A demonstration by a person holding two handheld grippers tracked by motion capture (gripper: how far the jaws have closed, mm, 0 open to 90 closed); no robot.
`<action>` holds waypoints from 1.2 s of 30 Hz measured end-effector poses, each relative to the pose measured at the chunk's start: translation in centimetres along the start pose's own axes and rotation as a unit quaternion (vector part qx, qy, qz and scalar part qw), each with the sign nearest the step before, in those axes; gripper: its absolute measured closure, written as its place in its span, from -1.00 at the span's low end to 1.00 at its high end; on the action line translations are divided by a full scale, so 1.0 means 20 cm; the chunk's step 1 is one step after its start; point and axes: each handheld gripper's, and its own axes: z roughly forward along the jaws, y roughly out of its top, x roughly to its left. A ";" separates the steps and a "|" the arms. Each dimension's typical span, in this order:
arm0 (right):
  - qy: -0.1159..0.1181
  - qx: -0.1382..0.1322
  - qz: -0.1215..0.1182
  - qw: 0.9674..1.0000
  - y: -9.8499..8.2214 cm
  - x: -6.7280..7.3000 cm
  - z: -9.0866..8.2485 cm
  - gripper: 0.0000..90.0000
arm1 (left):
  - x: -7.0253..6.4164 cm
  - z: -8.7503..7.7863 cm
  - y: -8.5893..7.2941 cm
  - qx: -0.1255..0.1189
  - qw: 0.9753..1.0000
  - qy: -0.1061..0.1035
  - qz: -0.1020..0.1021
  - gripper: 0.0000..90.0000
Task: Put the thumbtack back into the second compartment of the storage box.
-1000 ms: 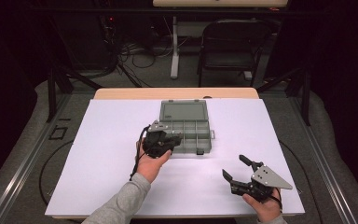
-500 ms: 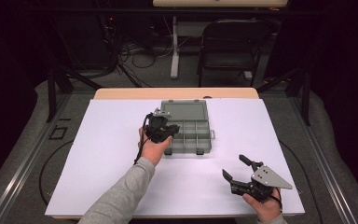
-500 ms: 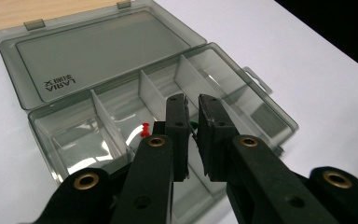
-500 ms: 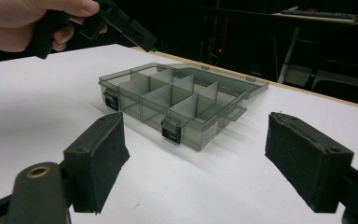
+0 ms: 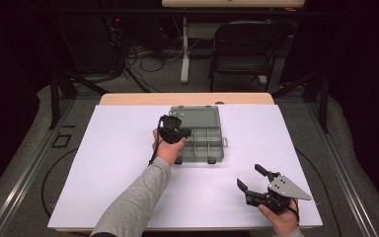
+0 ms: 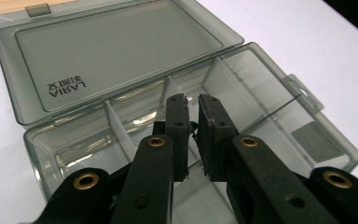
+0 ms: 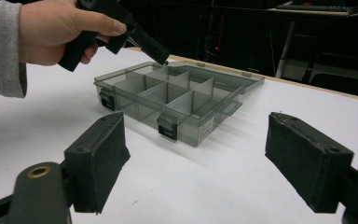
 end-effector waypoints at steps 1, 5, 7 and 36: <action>0.000 0.001 -0.001 1.000 0.00 0.00 0.00 -0.56 | 0.01 0.01 0.00 0.000 1.000 0.002 -0.003 0.85; -0.001 -0.003 0.001 1.000 0.00 0.00 -0.01 -0.56 | 0.03 0.03 0.00 0.002 1.000 0.008 -0.010 0.85; -0.002 -0.004 0.003 1.000 0.00 0.00 -0.01 -0.55 | 0.04 0.05 -0.01 0.011 1.000 0.010 -0.012 0.84; 0.009 -0.007 -0.008 1.000 0.02 0.00 0.01 -0.55 | -0.01 -0.10 0.01 -0.039 0.999 0.025 -0.009 -0.31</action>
